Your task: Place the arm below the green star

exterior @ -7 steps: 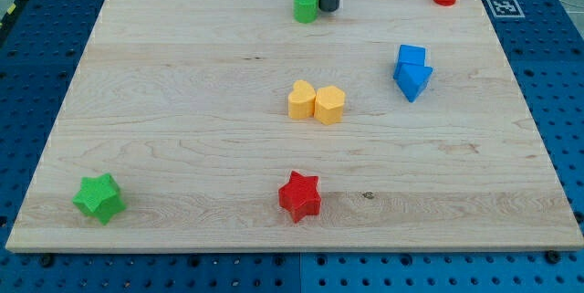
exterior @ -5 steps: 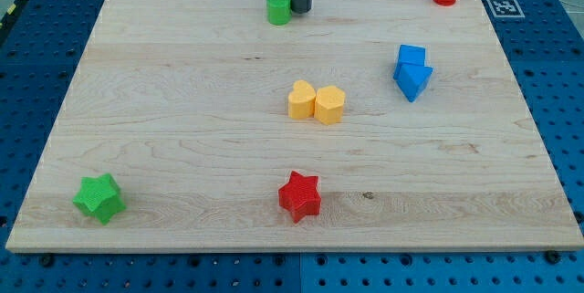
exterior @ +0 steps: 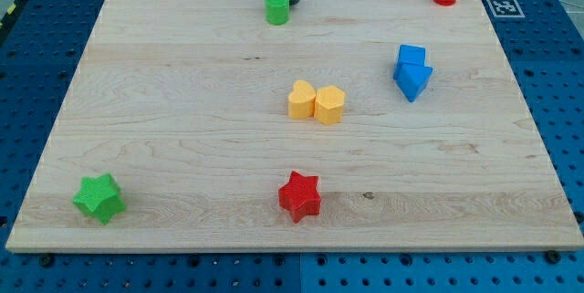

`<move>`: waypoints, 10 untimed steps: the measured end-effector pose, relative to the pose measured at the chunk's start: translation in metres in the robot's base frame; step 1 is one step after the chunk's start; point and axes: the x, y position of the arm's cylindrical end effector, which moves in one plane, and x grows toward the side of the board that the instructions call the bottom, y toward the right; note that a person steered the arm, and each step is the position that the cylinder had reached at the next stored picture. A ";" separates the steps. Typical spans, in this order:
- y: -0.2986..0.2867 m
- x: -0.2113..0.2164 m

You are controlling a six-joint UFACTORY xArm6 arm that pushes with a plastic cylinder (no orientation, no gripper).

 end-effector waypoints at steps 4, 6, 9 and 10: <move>-0.018 0.017; -0.027 0.039; -0.085 0.030; -0.105 0.030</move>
